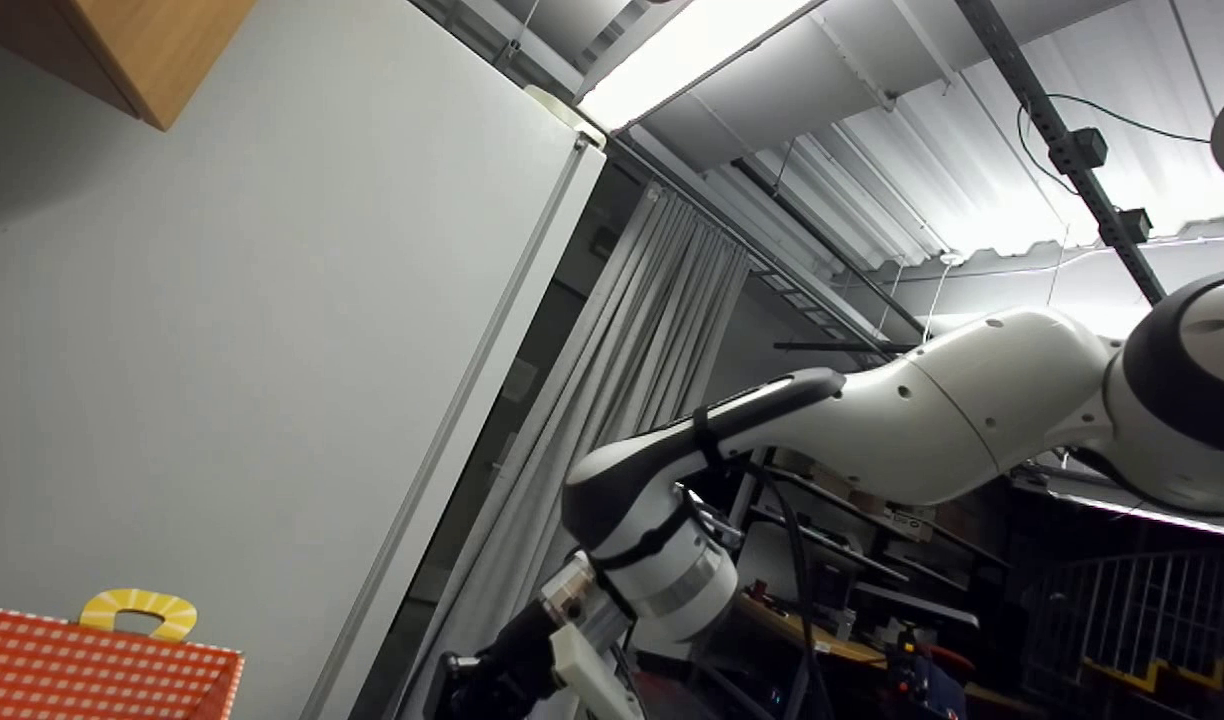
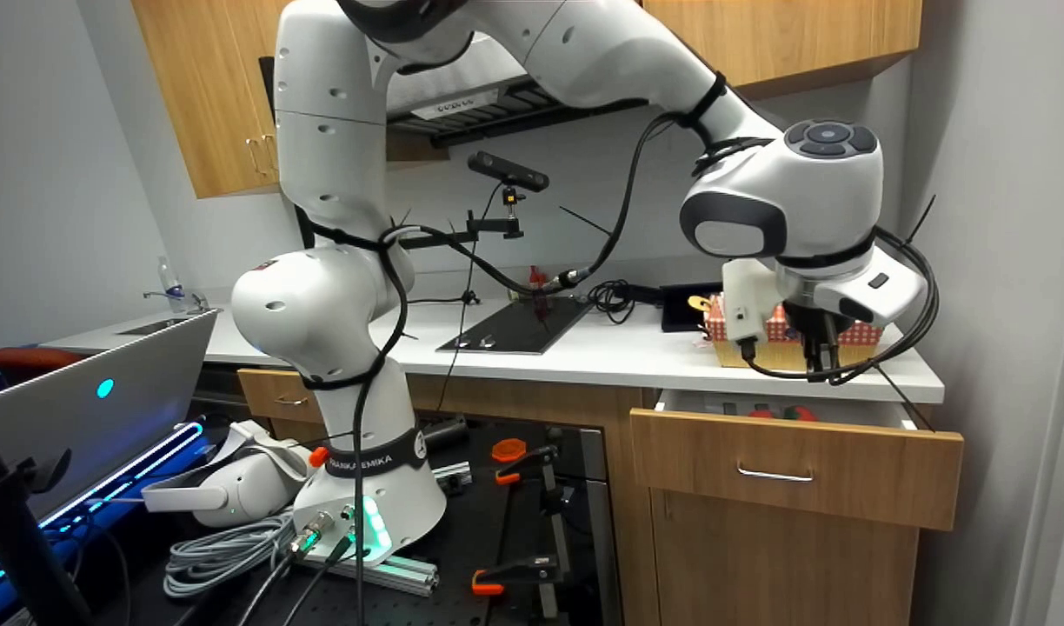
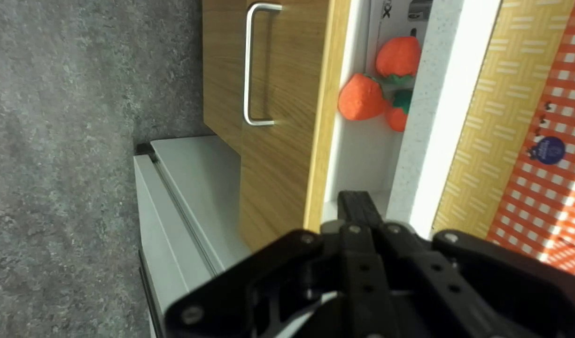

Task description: Close the top right drawer partially

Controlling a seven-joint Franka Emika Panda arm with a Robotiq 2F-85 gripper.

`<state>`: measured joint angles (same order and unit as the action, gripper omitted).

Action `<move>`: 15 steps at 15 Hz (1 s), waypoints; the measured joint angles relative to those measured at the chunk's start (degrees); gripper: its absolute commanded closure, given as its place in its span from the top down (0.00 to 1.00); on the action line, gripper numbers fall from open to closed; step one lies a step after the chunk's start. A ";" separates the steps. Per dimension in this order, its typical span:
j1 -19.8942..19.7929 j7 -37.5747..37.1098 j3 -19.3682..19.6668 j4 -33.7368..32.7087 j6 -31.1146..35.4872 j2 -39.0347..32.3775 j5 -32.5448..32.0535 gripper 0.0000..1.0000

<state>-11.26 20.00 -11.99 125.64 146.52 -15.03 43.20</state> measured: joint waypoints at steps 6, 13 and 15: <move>0.42 5.99 4.34 0.81 -9.15 6.75 2.05 0.00; 2.02 11.21 9.71 4.04 -17.11 13.79 1.33 0.00; 2.53 12.41 10.76 5.49 -18.45 15.48 0.63 0.00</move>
<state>-8.72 32.42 -1.22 131.13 128.06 0.45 43.83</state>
